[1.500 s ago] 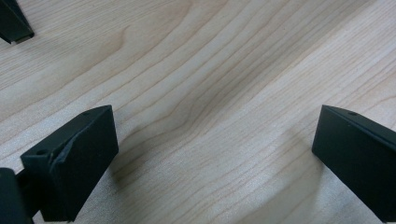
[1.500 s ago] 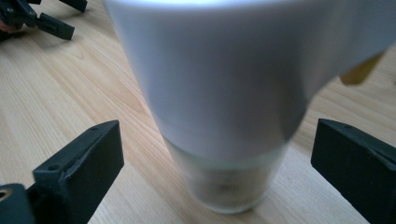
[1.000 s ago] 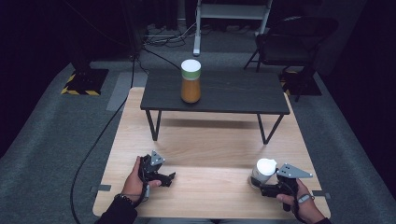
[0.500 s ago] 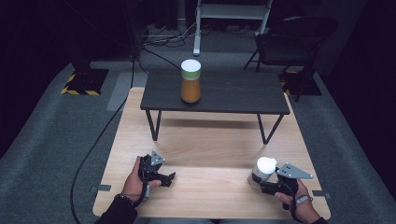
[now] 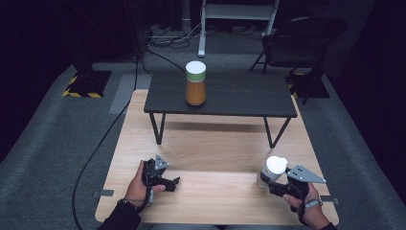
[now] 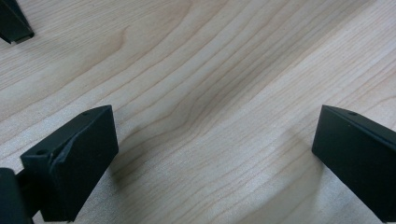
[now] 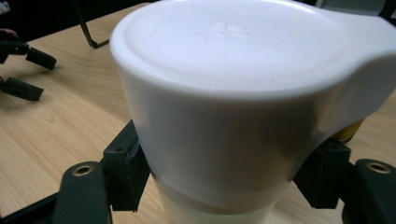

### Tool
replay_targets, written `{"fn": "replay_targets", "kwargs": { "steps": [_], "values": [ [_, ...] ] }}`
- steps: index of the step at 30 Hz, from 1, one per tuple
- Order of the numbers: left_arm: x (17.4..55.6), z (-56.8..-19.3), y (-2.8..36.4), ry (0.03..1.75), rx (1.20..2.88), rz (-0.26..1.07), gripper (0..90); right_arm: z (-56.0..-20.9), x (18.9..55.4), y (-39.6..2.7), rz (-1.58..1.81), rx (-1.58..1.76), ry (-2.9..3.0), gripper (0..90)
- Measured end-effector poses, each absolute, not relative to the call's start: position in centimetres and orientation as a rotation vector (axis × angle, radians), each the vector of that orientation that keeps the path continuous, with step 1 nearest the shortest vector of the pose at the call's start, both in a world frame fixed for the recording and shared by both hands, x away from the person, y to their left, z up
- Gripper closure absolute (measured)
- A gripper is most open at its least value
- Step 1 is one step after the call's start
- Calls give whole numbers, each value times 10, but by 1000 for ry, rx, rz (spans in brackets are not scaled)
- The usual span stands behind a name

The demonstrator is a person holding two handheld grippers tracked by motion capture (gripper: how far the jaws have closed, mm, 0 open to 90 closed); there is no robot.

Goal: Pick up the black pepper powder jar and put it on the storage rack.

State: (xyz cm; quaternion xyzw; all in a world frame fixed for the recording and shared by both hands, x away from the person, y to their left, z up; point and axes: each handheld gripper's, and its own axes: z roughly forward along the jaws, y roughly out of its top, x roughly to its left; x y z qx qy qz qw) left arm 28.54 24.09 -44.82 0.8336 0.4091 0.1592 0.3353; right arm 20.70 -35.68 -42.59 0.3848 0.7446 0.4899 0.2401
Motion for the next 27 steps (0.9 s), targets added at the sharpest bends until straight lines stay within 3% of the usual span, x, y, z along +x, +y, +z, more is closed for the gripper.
{"fn": "replay_targets", "kwargs": {
  "steps": [27],
  "values": [
    [285, -448, 241, 1067, 2175, 415, 4, -343, 223, -320, 1334, 1023, 1860, 304]
  ]
}}
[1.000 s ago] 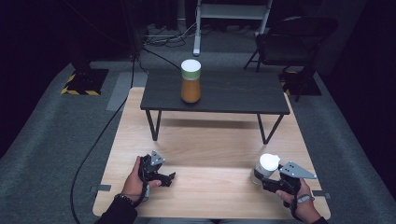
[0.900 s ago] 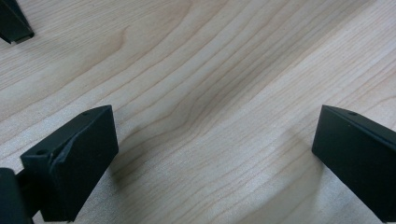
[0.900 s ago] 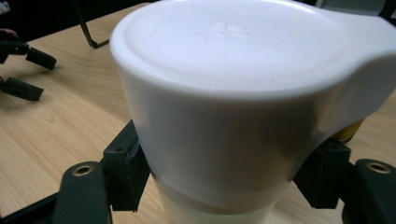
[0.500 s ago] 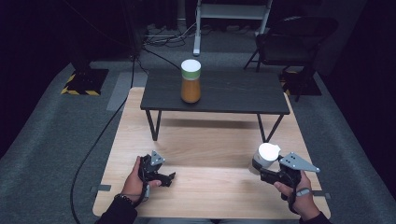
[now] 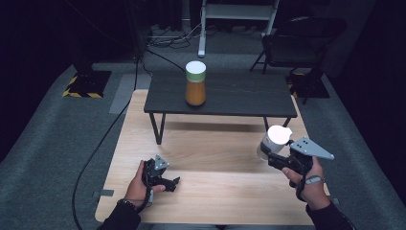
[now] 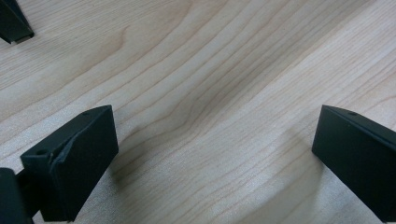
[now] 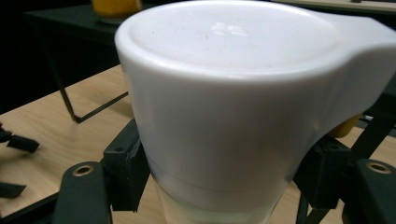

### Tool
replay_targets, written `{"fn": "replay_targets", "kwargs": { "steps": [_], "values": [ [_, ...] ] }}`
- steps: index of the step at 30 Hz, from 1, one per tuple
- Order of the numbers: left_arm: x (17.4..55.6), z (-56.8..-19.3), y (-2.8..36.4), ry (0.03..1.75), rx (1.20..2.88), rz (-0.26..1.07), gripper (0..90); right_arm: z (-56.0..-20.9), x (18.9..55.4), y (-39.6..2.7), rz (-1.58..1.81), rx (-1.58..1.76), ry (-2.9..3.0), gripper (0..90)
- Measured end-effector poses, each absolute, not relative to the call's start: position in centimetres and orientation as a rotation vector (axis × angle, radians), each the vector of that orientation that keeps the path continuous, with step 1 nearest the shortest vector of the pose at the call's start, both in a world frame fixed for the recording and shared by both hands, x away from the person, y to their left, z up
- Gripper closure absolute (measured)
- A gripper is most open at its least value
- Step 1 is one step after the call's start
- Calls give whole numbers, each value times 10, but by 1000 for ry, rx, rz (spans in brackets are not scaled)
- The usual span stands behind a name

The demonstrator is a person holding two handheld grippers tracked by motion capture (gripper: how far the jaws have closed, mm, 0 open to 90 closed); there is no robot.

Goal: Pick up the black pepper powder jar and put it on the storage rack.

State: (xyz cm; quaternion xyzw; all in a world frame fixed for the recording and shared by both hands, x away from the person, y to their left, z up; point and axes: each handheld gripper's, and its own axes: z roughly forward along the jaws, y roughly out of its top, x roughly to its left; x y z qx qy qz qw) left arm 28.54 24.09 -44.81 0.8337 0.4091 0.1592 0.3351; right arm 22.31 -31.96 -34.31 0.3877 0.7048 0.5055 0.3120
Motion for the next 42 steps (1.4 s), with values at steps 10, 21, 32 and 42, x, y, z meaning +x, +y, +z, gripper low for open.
{"fn": "replay_targets", "kwargs": {
  "steps": [10, 21, 32, 42],
  "values": [
    [285, -448, 241, 1067, 2175, 415, 4, -316, 241, -317, 1316, 1040, 1790, 304],
    [286, -448, 241, 1065, 2175, 414, 4, -293, 259, -305, 1297, 1026, 1737, 304],
    [286, -448, 241, 1065, 2176, 415, 4, -276, 286, -287, 1273, 1061, 1705, 304],
    [286, -448, 241, 1065, 2176, 414, 4, -265, 313, -277, 1256, 1093, 1672, 304]
  ]
}}
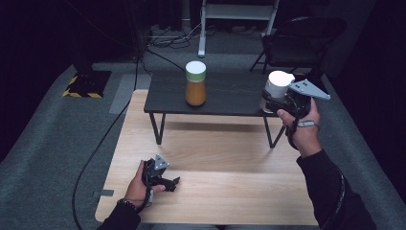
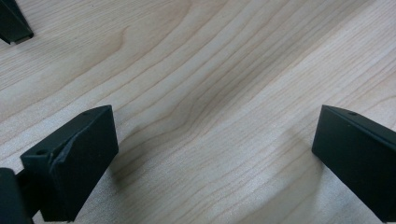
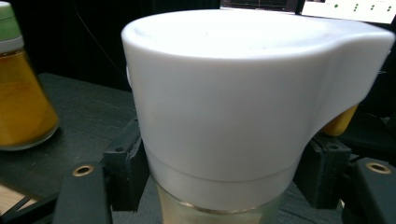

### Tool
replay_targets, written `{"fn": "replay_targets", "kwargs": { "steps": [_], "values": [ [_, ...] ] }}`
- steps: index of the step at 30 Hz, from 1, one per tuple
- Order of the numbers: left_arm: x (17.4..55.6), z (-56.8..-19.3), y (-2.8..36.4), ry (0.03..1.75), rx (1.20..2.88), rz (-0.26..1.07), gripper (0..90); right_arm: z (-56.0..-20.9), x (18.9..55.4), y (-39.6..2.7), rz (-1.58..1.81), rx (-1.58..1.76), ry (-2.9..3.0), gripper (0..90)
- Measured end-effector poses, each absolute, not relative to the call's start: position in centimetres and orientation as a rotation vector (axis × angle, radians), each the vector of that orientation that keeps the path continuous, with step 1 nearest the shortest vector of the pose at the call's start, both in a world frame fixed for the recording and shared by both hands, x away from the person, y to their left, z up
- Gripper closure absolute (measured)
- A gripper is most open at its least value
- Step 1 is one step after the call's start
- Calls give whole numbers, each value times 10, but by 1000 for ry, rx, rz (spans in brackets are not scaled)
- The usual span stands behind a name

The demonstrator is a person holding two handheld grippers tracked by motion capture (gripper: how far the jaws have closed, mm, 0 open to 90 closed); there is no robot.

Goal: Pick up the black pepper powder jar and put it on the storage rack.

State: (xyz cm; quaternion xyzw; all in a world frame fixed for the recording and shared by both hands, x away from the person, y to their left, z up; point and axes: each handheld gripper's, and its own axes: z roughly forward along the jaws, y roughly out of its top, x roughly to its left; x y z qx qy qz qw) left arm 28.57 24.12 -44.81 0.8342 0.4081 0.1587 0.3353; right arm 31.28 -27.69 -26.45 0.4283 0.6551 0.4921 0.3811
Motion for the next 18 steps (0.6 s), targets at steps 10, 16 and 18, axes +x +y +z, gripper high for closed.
{"fn": "replay_targets", "kwargs": {
  "steps": [10, 16, 18],
  "values": [
    [286, -448, 241, 1065, 2176, 413, 4, -260, 333, -266, 1242, 1104, 1655, 304],
    [286, -448, 241, 1062, 2177, 415, 4, -263, 345, -260, 1252, 1120, 1642, 304],
    [286, -448, 241, 1062, 2176, 415, 4, -265, 349, -257, 1252, 1127, 1642, 304]
  ]
}}
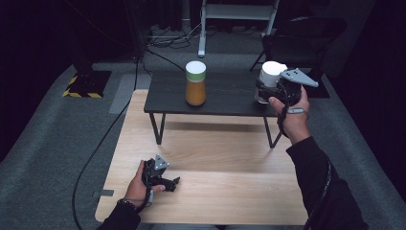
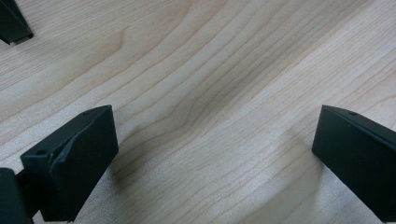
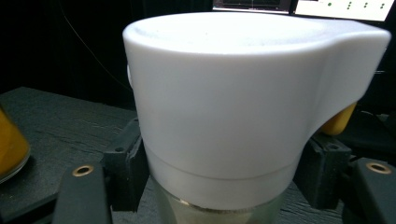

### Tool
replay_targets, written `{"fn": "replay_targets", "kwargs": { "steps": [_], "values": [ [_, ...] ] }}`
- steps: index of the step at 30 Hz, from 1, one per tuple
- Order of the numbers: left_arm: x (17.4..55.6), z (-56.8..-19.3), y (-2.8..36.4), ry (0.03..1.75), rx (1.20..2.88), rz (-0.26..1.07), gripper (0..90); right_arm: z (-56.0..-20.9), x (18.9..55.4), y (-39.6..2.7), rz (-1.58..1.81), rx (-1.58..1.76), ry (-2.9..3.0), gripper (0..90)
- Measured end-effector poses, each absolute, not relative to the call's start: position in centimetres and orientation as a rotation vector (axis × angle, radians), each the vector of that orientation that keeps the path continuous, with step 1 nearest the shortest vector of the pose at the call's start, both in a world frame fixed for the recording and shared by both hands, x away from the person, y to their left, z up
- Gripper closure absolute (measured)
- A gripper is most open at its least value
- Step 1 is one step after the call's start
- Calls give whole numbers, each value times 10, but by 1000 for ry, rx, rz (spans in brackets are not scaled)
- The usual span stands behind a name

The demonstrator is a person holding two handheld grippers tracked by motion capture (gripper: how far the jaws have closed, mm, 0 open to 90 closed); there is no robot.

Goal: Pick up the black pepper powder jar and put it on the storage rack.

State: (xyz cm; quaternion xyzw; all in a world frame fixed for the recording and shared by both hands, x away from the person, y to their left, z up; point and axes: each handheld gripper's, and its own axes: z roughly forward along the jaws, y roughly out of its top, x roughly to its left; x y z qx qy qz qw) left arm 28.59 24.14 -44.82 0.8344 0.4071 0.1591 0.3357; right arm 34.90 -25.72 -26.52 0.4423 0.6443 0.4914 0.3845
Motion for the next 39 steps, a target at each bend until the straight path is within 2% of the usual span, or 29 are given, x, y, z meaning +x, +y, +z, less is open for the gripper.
{"fn": "replay_targets", "kwargs": {
  "steps": [14, 39],
  "values": [
    [286, -448, 241, 1060, 2177, 415, 4, -274, 361, -252, 1258, 1156, 1661, 303],
    [286, -448, 241, 1060, 2177, 415, 4, -281, 361, -254, 1272, 1172, 1654, 299]
  ]
}}
